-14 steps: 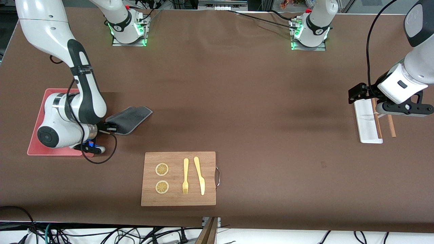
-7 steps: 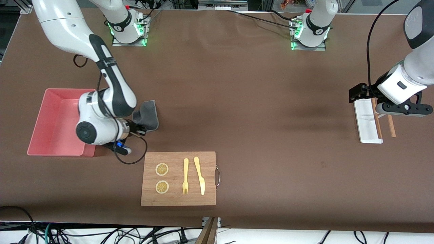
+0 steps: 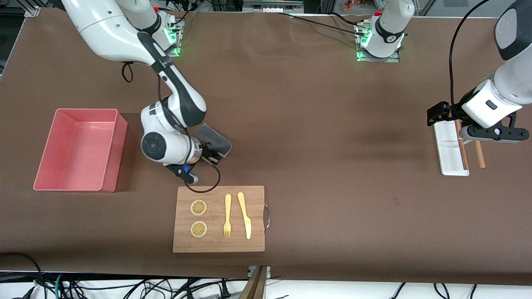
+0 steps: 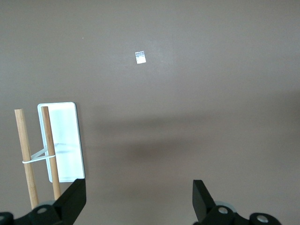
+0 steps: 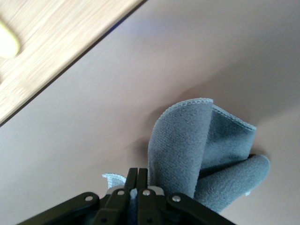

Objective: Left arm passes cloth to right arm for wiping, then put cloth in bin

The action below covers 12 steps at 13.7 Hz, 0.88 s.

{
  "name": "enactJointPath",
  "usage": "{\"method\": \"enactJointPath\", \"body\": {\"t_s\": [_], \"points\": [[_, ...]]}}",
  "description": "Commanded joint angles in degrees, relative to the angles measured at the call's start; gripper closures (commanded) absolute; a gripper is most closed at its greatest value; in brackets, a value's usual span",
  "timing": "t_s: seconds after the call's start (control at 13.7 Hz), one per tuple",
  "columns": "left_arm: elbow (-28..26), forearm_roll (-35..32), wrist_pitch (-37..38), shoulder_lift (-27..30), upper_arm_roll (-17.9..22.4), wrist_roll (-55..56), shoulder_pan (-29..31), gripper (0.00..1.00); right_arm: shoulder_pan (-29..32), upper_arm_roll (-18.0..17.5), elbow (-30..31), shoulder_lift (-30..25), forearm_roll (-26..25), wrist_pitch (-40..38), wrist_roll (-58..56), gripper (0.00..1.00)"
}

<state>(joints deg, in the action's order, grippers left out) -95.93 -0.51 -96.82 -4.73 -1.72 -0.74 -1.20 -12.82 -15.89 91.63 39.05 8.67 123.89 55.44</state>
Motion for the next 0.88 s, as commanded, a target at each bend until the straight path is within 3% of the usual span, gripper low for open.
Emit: {"method": "enactJointPath", "body": {"t_s": [0.0, 0.29, 0.8], "points": [[-0.7, -0.3, 0.3, 0.9, 0.3, -1.2, -0.3, 0.0, -1.0, -2.3, -0.7, 1.4, -0.7, 2.7, 5.5, 1.0], [-0.7, -0.3, 0.3, 0.9, 0.3, -1.2, -0.3, 0.0, 0.2, -2.2, -0.2, 1.1, -1.9, 2.8, 2.5, 1.0], [-0.7, -0.3, 0.8, 0.9, 0.3, -1.5, -0.3, 0.0, 2.8, 8.3, 0.0, -2.4, -2.0, -8.4, -25.8, 1.0]]}}
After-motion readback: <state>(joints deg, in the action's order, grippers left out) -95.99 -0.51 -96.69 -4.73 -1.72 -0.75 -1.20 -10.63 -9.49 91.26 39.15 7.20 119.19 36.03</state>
